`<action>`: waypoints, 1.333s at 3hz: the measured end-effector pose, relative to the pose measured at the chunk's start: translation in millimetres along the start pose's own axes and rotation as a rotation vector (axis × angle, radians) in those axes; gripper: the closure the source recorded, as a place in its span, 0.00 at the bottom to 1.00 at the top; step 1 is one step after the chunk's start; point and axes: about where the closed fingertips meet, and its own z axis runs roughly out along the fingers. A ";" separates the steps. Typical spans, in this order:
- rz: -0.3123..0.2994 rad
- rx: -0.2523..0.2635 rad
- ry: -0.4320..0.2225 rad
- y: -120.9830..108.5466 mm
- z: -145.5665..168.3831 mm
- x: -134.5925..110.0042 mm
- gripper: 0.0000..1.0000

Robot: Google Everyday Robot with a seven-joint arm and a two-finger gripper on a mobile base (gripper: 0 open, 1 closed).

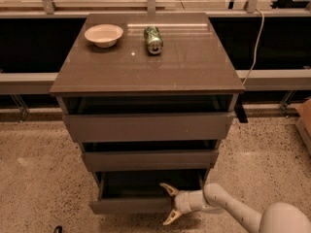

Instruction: Close bottom drawer

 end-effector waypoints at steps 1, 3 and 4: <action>-0.082 0.014 -0.115 -4.9 -8.8 -23.6 0.00; -0.085 0.009 -0.182 21.2 -18.9 -40.1 0.16; -0.036 0.016 -0.178 41.0 -13.9 -37.3 0.38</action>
Offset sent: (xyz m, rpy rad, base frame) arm -0.0291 -0.0023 0.0622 0.2011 -0.1294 0.1450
